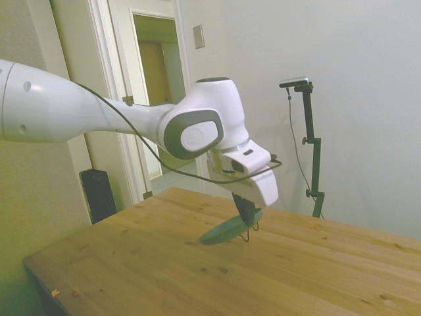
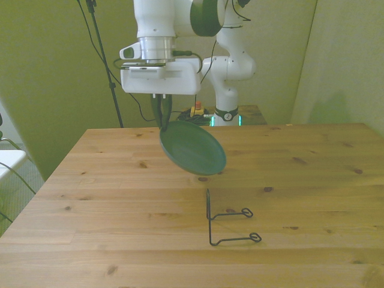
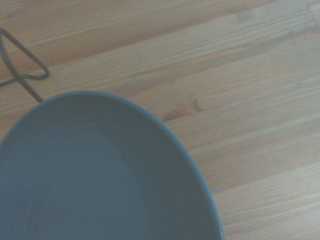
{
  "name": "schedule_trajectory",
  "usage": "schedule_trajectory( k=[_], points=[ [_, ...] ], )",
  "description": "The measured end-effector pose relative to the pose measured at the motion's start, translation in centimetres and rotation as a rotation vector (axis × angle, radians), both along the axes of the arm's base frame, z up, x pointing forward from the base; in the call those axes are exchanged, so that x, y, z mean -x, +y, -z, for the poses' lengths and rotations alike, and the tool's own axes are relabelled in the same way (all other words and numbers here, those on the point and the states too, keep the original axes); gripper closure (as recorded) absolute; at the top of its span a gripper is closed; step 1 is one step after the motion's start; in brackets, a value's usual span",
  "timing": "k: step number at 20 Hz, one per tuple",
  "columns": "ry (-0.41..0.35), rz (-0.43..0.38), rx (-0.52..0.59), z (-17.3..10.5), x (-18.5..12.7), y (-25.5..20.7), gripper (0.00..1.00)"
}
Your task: Load the plate
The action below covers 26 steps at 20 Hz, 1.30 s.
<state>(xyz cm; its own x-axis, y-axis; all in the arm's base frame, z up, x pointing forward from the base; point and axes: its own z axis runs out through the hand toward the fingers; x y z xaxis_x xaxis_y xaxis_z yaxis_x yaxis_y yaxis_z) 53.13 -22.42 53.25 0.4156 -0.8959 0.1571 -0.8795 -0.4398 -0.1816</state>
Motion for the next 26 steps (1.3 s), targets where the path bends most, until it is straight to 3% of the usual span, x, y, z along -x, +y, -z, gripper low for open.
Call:
schedule_trajectory(
  k=[13,20,26],
  points=[
    [-0.022,0.016,0.166,-4.3,-6.3,11.9,1.0],
    [0.003,0.044,0.359,-3.6,-11.8,15.7,1.0],
    [0.014,0.042,0.521,-1.6,-14.4,17.5,1.0]
  ],
)
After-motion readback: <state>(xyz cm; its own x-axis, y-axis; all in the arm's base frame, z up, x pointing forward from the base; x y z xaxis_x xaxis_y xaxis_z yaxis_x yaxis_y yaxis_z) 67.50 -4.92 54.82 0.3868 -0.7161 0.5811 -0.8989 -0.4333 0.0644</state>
